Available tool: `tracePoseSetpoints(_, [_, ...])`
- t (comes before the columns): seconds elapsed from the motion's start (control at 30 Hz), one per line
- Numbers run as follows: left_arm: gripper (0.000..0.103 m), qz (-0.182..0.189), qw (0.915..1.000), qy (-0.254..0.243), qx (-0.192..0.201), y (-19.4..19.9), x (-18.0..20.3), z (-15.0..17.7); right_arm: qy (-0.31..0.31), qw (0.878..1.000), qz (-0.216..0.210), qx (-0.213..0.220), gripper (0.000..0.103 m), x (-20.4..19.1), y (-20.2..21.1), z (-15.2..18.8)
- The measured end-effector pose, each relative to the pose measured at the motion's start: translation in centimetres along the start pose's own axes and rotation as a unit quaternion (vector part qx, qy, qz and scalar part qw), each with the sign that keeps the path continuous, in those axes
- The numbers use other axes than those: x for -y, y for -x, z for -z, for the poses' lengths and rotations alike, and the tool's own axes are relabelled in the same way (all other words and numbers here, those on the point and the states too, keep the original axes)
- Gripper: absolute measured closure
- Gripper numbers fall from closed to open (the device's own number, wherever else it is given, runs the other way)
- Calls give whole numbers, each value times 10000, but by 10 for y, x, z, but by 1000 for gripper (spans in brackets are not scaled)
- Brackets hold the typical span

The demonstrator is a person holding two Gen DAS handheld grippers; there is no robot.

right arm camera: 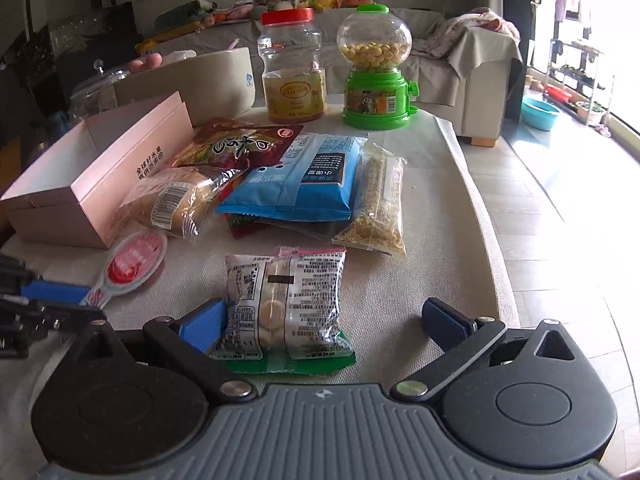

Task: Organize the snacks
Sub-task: 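Lift the packet with the right tool while the left tool lifts the cup toward the pink box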

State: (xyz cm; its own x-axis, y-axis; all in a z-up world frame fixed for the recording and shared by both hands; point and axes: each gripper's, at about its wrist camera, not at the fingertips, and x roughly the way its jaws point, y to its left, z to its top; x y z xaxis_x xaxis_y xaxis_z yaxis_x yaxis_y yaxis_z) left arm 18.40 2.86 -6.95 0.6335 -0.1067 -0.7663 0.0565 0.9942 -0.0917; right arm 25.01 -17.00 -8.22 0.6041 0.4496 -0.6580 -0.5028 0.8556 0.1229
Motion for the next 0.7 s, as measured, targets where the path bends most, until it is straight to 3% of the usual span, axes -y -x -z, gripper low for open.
tracePoseSetpoints(0.17, [73, 14, 9999, 111, 48, -13, 2, -11, 199, 9996, 36, -183, 1, -13, 5, -1])
tracePoseSetpoints(0.33, [75, -9, 9998, 52, 194, 1, 7, 11, -84, 9998, 133, 89, 7, -17, 7, -13])
tracePoseSetpoints(0.47, [75, -8, 9999, -79, 95, 30, 8, 38, -337, 9992, 29, -219, 26, -19, -1, -14])
tracePoseSetpoints(0.53, [75, -8, 10000, -43, 65, 43, 8, 51, -247, 9995, 58, -211, 42, -26, 7, -11])
tracePoseSetpoints(0.7, [75, 31, 9994, 124, 321, 67, 8, 83, -107, 9994, -242, -232, 45, -47, 42, -4])
